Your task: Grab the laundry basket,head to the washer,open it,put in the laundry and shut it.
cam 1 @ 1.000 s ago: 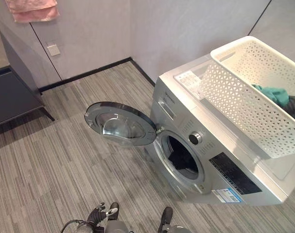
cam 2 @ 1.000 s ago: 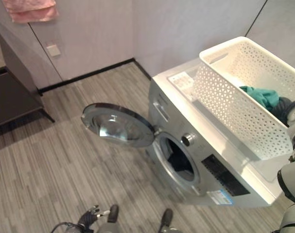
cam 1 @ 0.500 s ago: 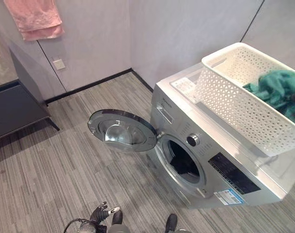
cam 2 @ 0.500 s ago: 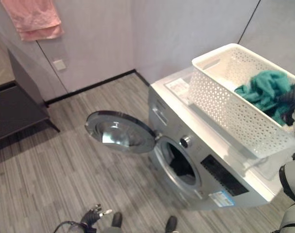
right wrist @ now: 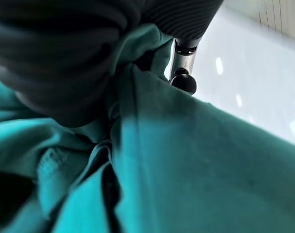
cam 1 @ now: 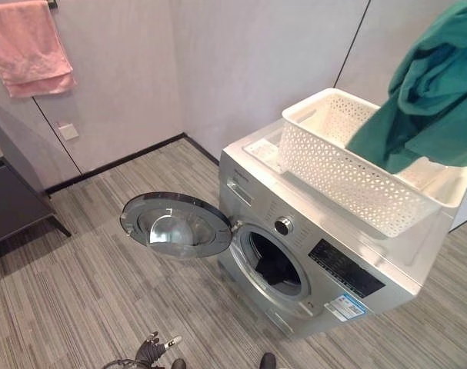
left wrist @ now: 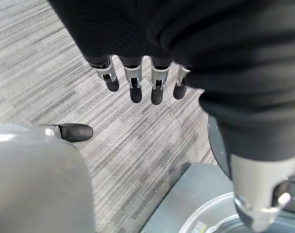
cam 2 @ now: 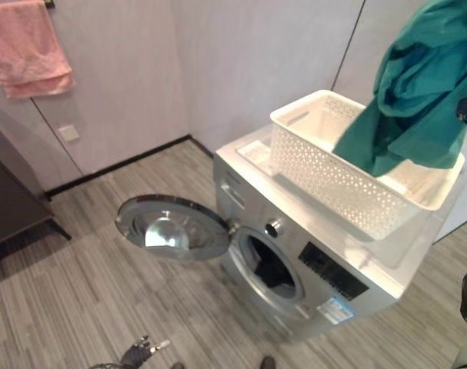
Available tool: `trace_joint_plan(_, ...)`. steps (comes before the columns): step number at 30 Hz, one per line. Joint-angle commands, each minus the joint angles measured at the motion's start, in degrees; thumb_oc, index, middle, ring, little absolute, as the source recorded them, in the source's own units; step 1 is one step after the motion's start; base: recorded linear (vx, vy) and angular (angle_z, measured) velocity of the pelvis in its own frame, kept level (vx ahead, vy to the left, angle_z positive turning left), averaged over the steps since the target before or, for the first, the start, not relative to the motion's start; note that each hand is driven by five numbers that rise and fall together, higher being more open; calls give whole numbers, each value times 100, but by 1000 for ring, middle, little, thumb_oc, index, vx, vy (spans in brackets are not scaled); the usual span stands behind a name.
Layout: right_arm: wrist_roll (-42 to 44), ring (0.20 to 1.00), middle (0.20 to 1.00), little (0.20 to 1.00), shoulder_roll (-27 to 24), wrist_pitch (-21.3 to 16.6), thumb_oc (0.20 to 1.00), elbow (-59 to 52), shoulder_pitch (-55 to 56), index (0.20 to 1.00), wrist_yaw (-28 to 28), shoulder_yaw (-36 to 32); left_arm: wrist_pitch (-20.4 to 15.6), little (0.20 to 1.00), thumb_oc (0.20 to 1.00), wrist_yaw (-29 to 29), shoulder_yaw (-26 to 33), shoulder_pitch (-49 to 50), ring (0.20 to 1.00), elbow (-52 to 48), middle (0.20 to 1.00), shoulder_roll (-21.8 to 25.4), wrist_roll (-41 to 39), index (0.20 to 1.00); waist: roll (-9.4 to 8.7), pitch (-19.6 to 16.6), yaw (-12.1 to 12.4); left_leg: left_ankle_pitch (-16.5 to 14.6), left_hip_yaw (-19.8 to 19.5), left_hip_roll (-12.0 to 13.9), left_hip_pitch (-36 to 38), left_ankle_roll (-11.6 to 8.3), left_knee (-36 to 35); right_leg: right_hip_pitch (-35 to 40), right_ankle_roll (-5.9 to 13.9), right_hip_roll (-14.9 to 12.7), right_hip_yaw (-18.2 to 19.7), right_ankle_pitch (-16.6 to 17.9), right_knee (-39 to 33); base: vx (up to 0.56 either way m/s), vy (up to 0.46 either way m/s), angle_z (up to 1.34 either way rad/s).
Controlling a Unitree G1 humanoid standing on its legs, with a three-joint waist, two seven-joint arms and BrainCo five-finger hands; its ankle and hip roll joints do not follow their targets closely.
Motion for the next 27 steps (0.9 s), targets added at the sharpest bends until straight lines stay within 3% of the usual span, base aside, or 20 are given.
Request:
trace_joint_plan(1,-372,200,200,200,18,35,200,-267,-159,200,-451,-307,-75,1000,1000,91,-207,-257,1000,254,1000,198,274,1000,-326,-94,60,-550,446,104,372,73,94,144,309,-389,301,-741,317,0,0,0)
trace_joint_plan(9,-453,200,200,200,105,-16,200,-962,475,200,-559,-935,-89,1000,1000,83,-204,-221,1000,157,1000,193,380,1000,-336,-117,11,-616,518,26,457,138,98,123,347,-441,418,-698,348,-4,28,-12)
trace_joint_plan(22,-760,200,200,200,-254,9,200,-1833,1337,200,-870,-1988,-64,1000,1000,136,-44,-191,1000,287,1000,127,553,1000,-342,-195,-128,-686,621,-66,539,186,79,91,421,-504,521,-614,303,-1,9,-4)
trace_joint_plan(27,-710,200,200,200,-22,-102,200,-2228,1842,200,-870,-2333,-65,1000,1000,130,-5,-178,1000,346,1000,89,640,1000,-313,-201,-191,-713,680,-85,572,203,79,78,439,-515,571,-596,289,1,8,-10)
